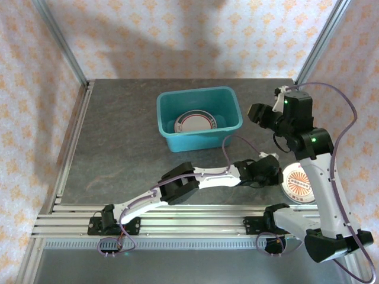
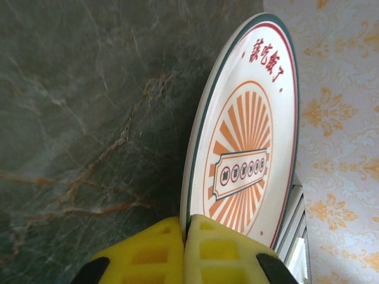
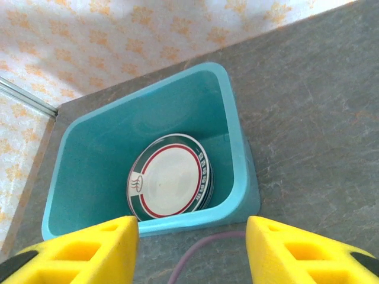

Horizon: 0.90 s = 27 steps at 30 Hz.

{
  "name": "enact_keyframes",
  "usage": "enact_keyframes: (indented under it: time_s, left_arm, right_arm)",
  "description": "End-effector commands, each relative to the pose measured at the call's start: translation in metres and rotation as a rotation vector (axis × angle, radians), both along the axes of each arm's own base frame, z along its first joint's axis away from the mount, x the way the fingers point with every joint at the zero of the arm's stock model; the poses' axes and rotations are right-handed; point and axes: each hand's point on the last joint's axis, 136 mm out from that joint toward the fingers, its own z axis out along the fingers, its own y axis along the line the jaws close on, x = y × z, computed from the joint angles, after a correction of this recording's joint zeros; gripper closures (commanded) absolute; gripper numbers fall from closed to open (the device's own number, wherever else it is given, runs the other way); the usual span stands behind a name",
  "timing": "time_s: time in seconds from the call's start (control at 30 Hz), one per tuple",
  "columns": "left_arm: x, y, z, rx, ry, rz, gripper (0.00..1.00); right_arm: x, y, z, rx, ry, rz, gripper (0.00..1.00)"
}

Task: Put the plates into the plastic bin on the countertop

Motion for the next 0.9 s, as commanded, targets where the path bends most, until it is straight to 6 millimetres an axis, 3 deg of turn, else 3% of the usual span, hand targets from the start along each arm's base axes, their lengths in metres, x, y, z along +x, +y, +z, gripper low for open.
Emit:
enact_keyframes:
  time_s: [0.0,0.27,0.67,0.87]
  left_arm:
    - [0.02,0.013,0.054,-0.012,-0.084,0.01,1.0]
    - [0.04,0.035,0.084,0.004,-0.1,0.008,1.0]
    - [0.049,0.056,0.155,-0.018,-0.159,-0.049,1.0]
    - [0.051,0.064,0.179,-0.042,-0.178,-0.051,1.0]
  right_arm:
    - [-0.001,-0.006,0.017,-0.04,-0.037,-0.016,0.49]
    - [0.006,-0.011,0.029,-0.016,-0.045,-0.032,0.49]
    - [0.002,-0.031,0.043,-0.023,-0.057,-0.081,0.49]
    - [-0.001,-0.036,0.051,-0.036,-0.077,-0.1,0.49]
